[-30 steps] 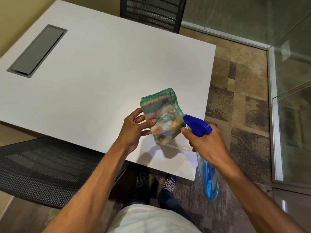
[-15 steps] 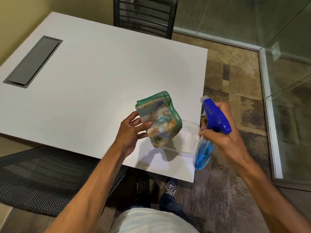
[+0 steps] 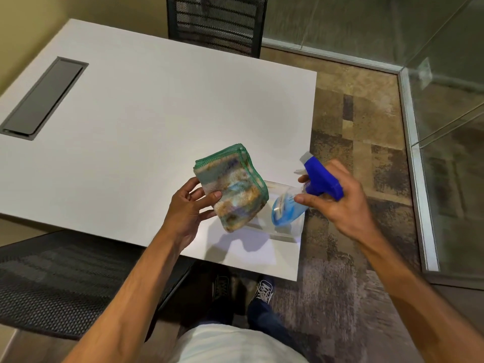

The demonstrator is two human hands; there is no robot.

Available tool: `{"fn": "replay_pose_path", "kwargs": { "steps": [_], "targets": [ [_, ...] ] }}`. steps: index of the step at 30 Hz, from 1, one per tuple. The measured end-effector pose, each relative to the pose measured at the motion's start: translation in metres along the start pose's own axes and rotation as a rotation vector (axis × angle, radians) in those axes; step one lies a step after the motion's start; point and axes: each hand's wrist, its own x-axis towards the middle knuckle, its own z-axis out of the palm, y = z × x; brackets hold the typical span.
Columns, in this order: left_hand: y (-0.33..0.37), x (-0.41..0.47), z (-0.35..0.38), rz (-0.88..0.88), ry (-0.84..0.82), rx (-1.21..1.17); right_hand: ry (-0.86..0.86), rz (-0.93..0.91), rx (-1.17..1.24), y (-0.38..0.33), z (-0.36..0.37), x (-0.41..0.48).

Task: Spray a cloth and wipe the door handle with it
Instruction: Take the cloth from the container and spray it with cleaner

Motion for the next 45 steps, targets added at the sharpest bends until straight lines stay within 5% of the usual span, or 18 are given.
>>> {"fn": "replay_pose_path", "kwargs": {
  "steps": [17,45],
  "targets": [
    [-0.011,0.002,0.007,-0.035,0.035,0.028,0.085,0.161,-0.08,0.08,0.032,-0.01],
    [-0.008,0.007,0.021,-0.047,0.037,0.02,0.053,0.165,-0.184,0.082,0.006,-0.007]
  ]
}}
